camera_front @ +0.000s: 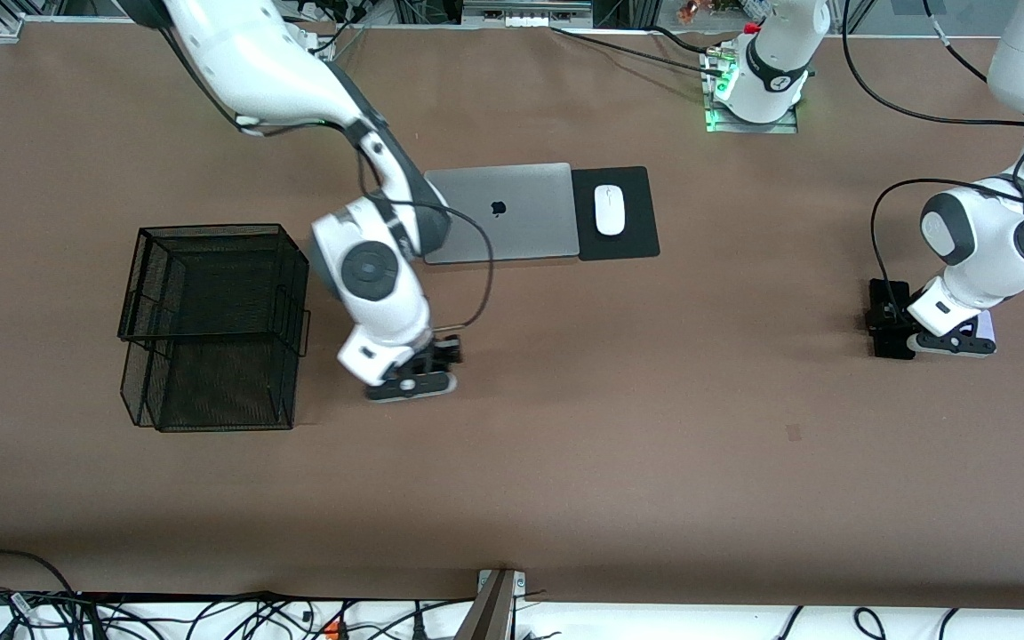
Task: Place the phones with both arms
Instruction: 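Carry the flip phone with the right gripper into the mesh basket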
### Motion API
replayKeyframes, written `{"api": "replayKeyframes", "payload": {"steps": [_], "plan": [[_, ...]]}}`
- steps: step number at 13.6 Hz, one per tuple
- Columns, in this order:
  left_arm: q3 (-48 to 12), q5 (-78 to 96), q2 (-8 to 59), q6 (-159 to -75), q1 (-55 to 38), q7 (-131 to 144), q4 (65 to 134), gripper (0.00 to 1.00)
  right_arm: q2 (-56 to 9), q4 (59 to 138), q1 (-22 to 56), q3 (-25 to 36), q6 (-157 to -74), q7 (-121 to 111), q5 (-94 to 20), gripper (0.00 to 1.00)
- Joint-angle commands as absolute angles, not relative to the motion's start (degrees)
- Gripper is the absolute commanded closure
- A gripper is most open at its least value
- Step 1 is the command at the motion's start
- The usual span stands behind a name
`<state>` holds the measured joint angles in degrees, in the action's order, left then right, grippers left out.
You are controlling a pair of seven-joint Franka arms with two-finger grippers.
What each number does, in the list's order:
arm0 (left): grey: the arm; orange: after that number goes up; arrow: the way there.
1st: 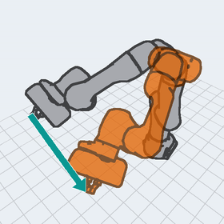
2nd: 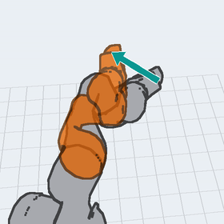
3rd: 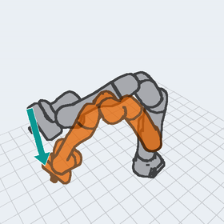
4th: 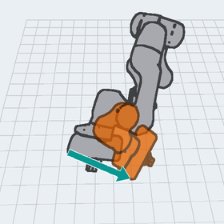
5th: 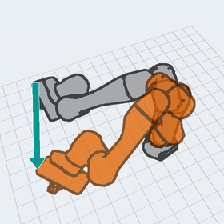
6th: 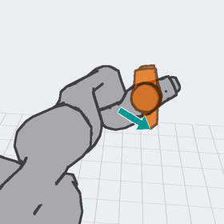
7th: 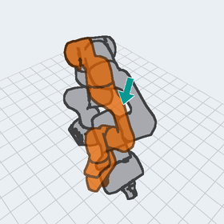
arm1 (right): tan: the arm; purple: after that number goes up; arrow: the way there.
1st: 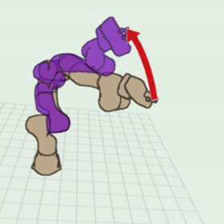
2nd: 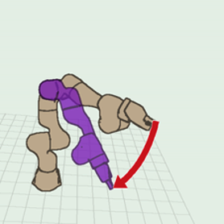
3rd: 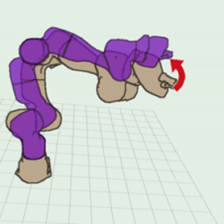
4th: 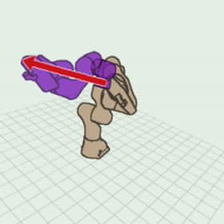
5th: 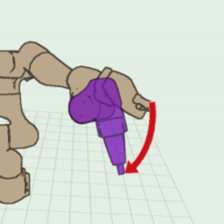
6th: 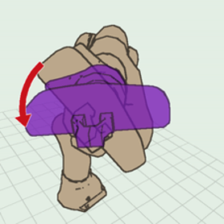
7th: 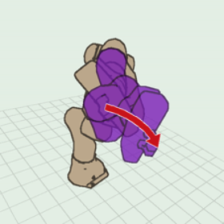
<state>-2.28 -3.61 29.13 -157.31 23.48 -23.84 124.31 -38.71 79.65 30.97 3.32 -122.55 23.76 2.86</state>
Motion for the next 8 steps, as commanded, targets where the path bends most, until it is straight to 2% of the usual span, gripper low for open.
{"api": "replayKeyframes", "payload": {"steps": [1,4,8], "plan": [[-2.8,-2.5,30.2,-158.7,24.0,-24.0,124.6,0.63,-30.4,82.1,31.0,8.6,-112.6,23.2,2.9,0.84],[-2.8,-2.5,30.1,-158.2,23.4,-22.4,124.5,0.84,-24.7,83.8,30.9,14.8,-102.7,20.3,3.0,0.83],[-2.8,-2.5,29.5,-157.7,23.4,-22.4,124.2,0.98,-15.1,95.9,30.9,23.8,-101.6,9.8,2.8,0.83]]}}
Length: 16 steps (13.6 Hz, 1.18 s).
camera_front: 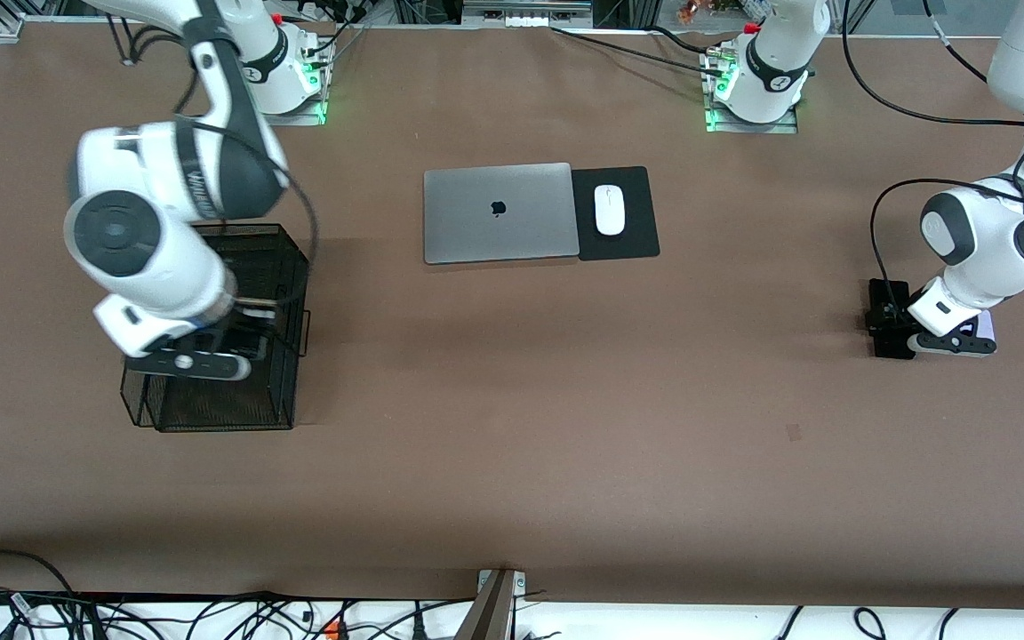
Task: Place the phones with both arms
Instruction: 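Carry the flip phone with the right gripper into the mesh basket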
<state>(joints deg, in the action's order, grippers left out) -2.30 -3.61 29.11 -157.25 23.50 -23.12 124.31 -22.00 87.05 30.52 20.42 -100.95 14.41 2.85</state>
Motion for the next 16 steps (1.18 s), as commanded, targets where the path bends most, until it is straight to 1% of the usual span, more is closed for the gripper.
{"api": "replayKeyframes", "payload": {"steps": [1,3,5,7,8,9,12,16], "plan": [[-2.8,-2.5,29.5,-157.2,23.3,-22.4,124.1,1.00,-12.4,99.2,30.9,25.6,-101.8,8.1,2.7,0.84],[-2.9,-2.5,29.2,-155.7,23.2,-22.4,123.8,1.00,-7.2,106.5,30.9,29.7,-104.7,4.2,2.6,0.84],[-3.9,-2.5,28.5,-153.1,23.2,-22.2,122.7,1.00,-4.6,113.0,30.8,33.4,-109.1,-0.9,2.3,0.84],[-4.0,-2.5,27.5,-148.2,23.2,-21.6,120.4,1.00,-2.8,119.1,30.8,34.1,-114.8,-1.2,2.1,0.84],[-4.1,-2.5,27.1,-147.1,23.2,-21.5,120.3,1.00,-2.7,120.8,30.8,34.1,-116.8,-1.2,2.1,0.84],[-4.5,-2.5,26.5,-145.9,23.1,-21.5,119.6,1.00,-2.2,122.2,30.8,34.1,-118.2,-1.2,2.1,0.84],[-5.1,-2.5,26.4,-142.0,23.1,-20.3,117.6,1.00,-2.3,123.0,30.8,34.1,-120.2,-1.2,1.9,0.83],[-5.4,-2.6,26.4,-141.7,22.1,-18.2,116.8,1.00,-2.7,124.1,30.8,34.1,-124.4,-4.5,1.9,0.83]]}}
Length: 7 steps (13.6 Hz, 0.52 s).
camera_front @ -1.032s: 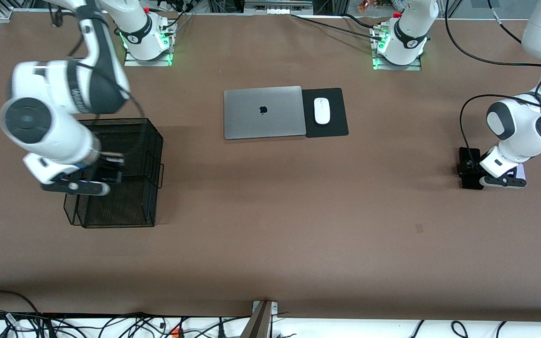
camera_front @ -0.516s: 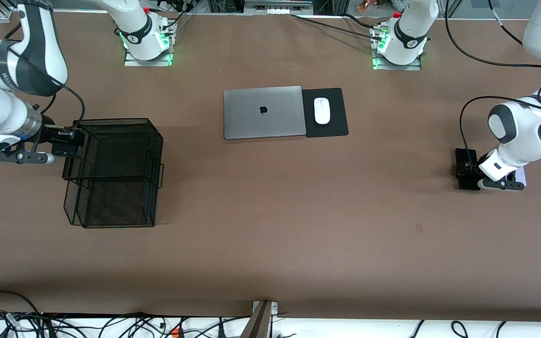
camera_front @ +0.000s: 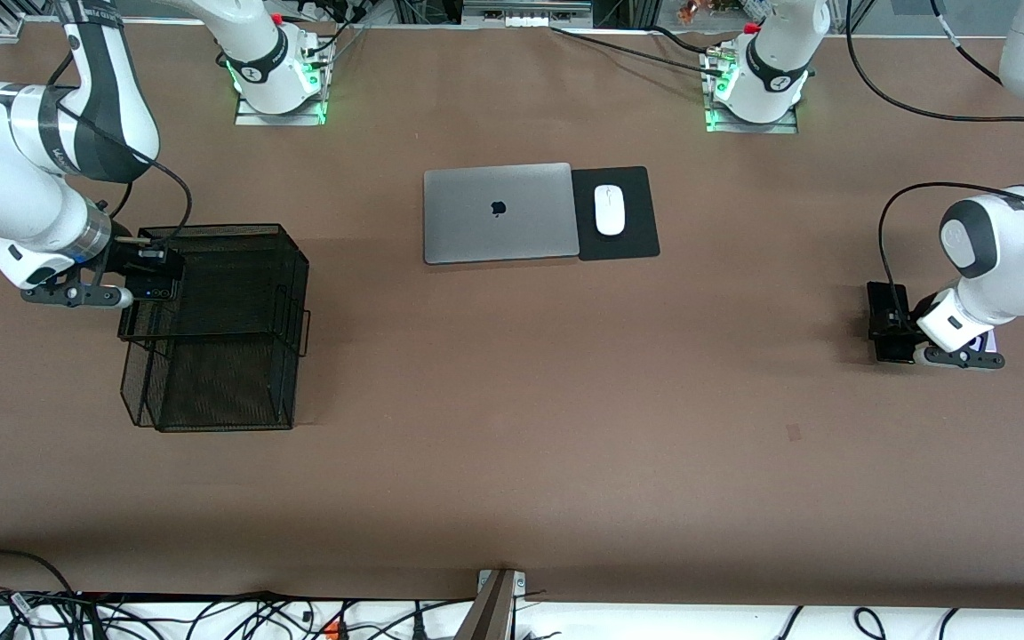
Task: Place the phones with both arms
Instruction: 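Carry the flip phone with the right gripper into the mesh basket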
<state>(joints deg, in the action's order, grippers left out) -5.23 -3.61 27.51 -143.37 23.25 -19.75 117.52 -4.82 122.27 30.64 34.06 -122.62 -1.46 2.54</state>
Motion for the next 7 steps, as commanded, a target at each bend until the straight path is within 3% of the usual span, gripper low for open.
{"api": "replayKeyframes", "payload": {"steps": [1,3,7], "plan": [[-5.4,-2.6,26.4,-141.6,21.0,-16.7,116.7,1.00,-3.1,124.1,30.8,34.1,-124.8,-7.2,1.8,0.82],[-5.4,-2.8,26.4,-141.6,18.5,-13.4,116.2,1.00,-3.3,124.4,30.8,34.3,-124.3,-8.0,0.1,0.76],[-5.4,-2.8,26.5,-141.6,12.5,-7.5,115.0,1.00,-3.6,125.9,30.7,34.8,-123.9,-8.1,-0.4,0.75]]}}
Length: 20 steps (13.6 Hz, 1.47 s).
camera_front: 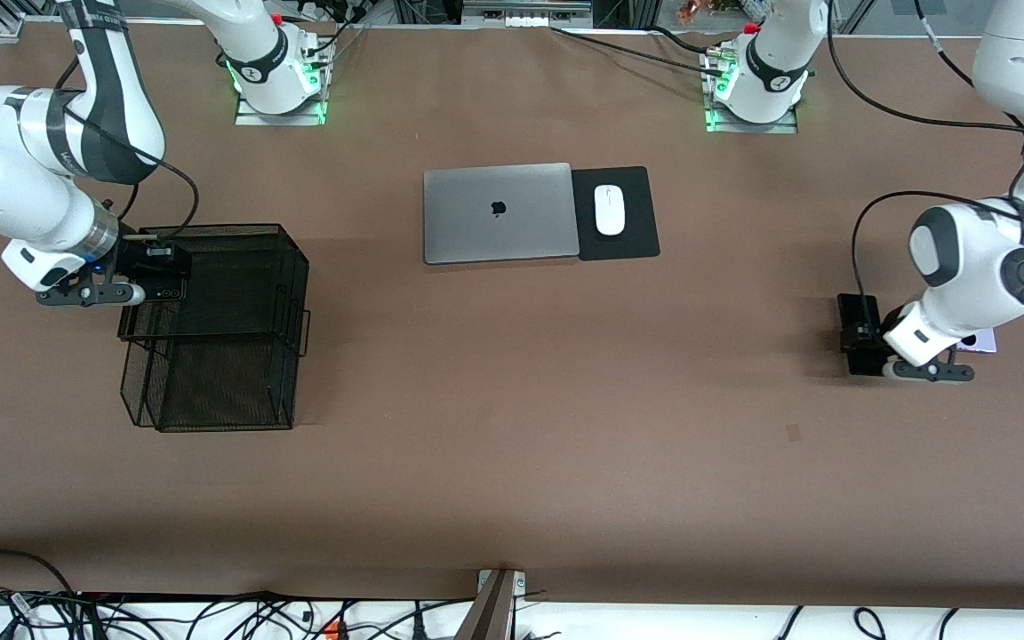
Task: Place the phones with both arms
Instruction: 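Carry the flip phone with the right gripper into the mesh basket, then release the flip phone in the basket while the left gripper carries the bar phone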
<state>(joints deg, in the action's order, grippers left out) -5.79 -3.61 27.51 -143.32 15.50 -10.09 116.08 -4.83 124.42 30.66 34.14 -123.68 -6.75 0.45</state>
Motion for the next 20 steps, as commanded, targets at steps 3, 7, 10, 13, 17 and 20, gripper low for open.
{"api": "replayKeyframes", "payload": {"steps": [3,7,10,13,17,20], "plan": [[-5.4,-2.8,26.5,-141.6,6.3,-0.1,114.3,1.00,-4.0,126.1,30.7,35.0,-123.8,-8.1,-0.4,0.43],[-5.3,-2.7,27.2,-138.9,-0.2,9.8,111.5,1.00,-3.5,124.6,32.2,33.4,-123.8,-7.9,-4.3,0.00],[-5.3,-2.8,27.9,-135.5,-3.8,15.4,108.5,1.00,-4.8,123.4,31.9,33.8,-122.8,-9.2,-5.1,0.00],[-5.3,-2.9,28.7,-135.3,-6.4,19.8,107.0,1.00,-6.8,121.3,33.5,33.3,-122.9,-10.6,-5.8,0.00],[-5.1,-3.3,32.2,-133.7,-11.7,29.2,102.4,1.00,-8.2,117.1,33.7,33.3,-121.8,-10.9,-5.8,0.00],[-4.9,-3.4,35.6,-133.1,-16.0,35.9,98.1,1.00,-7.6,108.7,33.8,33.4,-110.3,-10.8,-5.7,0.00]]}}
